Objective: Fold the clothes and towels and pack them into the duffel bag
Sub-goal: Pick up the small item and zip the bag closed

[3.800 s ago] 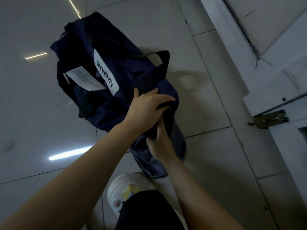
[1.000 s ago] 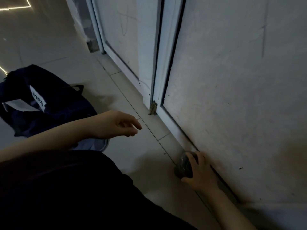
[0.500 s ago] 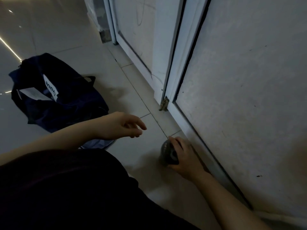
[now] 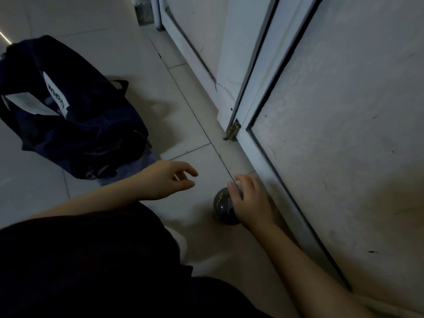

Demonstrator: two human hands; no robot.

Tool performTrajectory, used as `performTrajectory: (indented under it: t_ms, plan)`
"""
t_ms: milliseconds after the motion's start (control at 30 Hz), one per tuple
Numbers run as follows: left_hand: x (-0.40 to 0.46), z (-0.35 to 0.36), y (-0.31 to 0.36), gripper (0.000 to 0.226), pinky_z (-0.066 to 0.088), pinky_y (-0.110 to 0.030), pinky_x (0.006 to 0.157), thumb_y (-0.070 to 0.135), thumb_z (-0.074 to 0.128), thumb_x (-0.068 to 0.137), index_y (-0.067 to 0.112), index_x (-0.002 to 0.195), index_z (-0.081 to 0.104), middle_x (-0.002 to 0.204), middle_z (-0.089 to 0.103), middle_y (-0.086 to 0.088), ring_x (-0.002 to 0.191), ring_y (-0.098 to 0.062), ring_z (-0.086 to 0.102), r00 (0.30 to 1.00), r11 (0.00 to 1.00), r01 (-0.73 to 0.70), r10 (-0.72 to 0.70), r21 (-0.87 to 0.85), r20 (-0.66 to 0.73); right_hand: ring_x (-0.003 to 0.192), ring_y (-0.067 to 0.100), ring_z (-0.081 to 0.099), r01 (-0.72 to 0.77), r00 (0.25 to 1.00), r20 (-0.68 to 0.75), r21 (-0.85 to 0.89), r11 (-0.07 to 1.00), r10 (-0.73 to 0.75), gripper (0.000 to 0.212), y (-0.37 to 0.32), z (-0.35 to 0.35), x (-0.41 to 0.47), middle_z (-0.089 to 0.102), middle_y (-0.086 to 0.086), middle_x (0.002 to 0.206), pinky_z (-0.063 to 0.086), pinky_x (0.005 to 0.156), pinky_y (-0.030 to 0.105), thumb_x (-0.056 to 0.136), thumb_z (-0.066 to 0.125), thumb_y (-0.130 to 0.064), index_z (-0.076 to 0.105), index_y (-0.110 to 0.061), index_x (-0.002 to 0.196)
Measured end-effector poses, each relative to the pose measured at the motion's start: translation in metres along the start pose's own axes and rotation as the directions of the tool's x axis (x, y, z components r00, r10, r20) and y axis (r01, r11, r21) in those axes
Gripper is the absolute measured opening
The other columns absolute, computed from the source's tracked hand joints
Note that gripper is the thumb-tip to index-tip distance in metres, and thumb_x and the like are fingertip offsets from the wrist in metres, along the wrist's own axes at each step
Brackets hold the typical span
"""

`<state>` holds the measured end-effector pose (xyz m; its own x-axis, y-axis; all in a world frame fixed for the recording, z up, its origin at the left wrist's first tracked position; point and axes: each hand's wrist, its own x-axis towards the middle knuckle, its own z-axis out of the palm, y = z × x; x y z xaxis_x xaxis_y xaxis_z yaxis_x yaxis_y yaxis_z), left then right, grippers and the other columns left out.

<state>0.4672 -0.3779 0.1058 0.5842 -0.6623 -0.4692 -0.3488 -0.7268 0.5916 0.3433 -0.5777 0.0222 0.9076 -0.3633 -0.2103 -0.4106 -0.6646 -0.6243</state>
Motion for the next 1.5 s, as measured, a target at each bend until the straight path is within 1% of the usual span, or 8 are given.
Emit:
performTrajectory:
  t_ms: [100, 233, 400, 667, 900, 1067, 1267, 1500]
  plan:
    - [0.009, 0.002, -0.001, 0.03, 0.045, -0.013, 0.074, 0.036, 0.056, 0.094, 0.031, 0.123, 0.055, 0.101, 0.061, 0.011, 0.082, 0.004, 0.057, 1.0, 1.0, -0.012, 0.012, -0.012, -0.02, 0.096, 0.017, 0.055, 0.029, 0.999, -0.031, -0.131, 0.991, -0.033, 0.04, -0.006, 0.025, 0.01, 0.056, 0.002, 0.109, 0.048, 0.083, 0.034, 0.1, 0.036, -0.046, 0.059, -0.015, 0.11]
    - [0.023, 0.005, -0.003, 0.027, 0.05, -0.023, 0.084, 0.035, 0.056, 0.094, 0.031, 0.121, 0.057, 0.098, 0.062, 0.012, 0.088, -0.003, 0.061, 0.998, 0.997, -0.057, 0.056, -0.042, -0.019, 0.07, 0.017, 0.048, 0.059, 0.994, -0.083, -0.155, 0.986, -0.072, 0.034, 0.003, 0.041, 0.012, 0.052, 0.0, 0.081, 0.047, 0.066, 0.038, 0.093, 0.032, -0.041, 0.054, -0.016, 0.084]
    - [0.048, 0.026, -0.012, 0.022, 0.053, -0.035, 0.087, 0.036, 0.057, 0.093, 0.033, 0.115, 0.059, 0.097, 0.066, 0.01, 0.089, -0.006, 0.063, 0.997, 0.984, -0.063, 0.053, -0.169, -0.063, 0.065, 0.016, 0.043, 0.072, 0.994, -0.064, -0.194, 0.978, -0.086, 0.034, 0.003, 0.043, 0.013, 0.049, 0.0, 0.081, 0.039, 0.056, 0.029, 0.088, 0.026, -0.04, 0.051, -0.018, 0.085]
    - [0.07, 0.031, -0.019, 0.009, 0.051, -0.023, 0.074, 0.027, 0.056, 0.095, 0.033, 0.102, 0.059, 0.086, 0.069, 0.009, 0.084, -0.005, 0.065, 0.986, 0.9, 0.026, -0.094, -0.435, -0.135, 0.077, 0.019, 0.044, -0.021, 1.0, -0.022, -0.277, 0.961, 0.016, 0.047, -0.001, 0.04, 0.014, 0.046, 0.001, 0.091, 0.033, 0.059, 0.029, 0.084, 0.013, -0.048, 0.049, -0.018, 0.09]
    - [0.07, 0.035, -0.02, 0.011, 0.051, -0.024, 0.077, 0.029, 0.055, 0.095, 0.032, 0.106, 0.058, 0.089, 0.068, 0.009, 0.086, -0.006, 0.064, 0.992, 0.92, 0.029, -0.074, -0.392, -0.101, 0.077, 0.015, 0.038, -0.045, 0.999, 0.005, -0.307, 0.951, 0.049, 0.049, -0.007, 0.037, 0.013, 0.045, 0.001, 0.094, 0.021, 0.053, 0.025, 0.088, 0.011, -0.046, 0.049, -0.017, 0.094]
    - [0.072, 0.043, -0.018, 0.013, 0.049, -0.021, 0.075, 0.03, 0.054, 0.096, 0.03, 0.108, 0.058, 0.09, 0.068, 0.009, 0.087, -0.004, 0.063, 0.993, 0.931, 0.028, -0.067, -0.363, -0.094, 0.088, 0.016, 0.037, -0.177, 0.978, 0.057, -0.267, 0.947, 0.199, 0.034, -0.012, 0.031, 0.017, 0.047, 0.001, 0.111, 0.034, 0.071, 0.031, 0.099, 0.027, -0.037, 0.049, -0.016, 0.115]
    - [0.068, 0.044, -0.023, 0.019, 0.051, -0.031, 0.085, 0.031, 0.056, 0.094, 0.028, 0.112, 0.06, 0.096, 0.068, 0.005, 0.092, -0.01, 0.063, 0.998, 0.97, 0.002, -0.018, -0.244, -0.06, 0.06, 0.006, 0.029, -0.011, 1.0, 0.01, -0.281, 0.96, 0.015, 0.043, -0.007, 0.037, 0.021, 0.041, -0.003, 0.083, 0.02, 0.054, 0.023, 0.093, 0.014, -0.044, 0.047, -0.018, 0.088]
    - [0.069, 0.045, -0.037, 0.01, 0.049, -0.021, 0.076, 0.029, 0.056, 0.095, 0.03, 0.104, 0.06, 0.089, 0.069, 0.008, 0.086, -0.007, 0.063, 0.989, 0.931, 0.021, -0.074, -0.365, -0.13, 0.067, 0.019, 0.037, -0.029, 0.997, -0.077, -0.331, 0.943, 0.003, 0.026, -0.01, 0.036, 0.02, 0.041, 0.001, 0.077, 0.015, 0.051, 0.025, 0.093, 0.022, -0.033, 0.037, -0.02, 0.076]
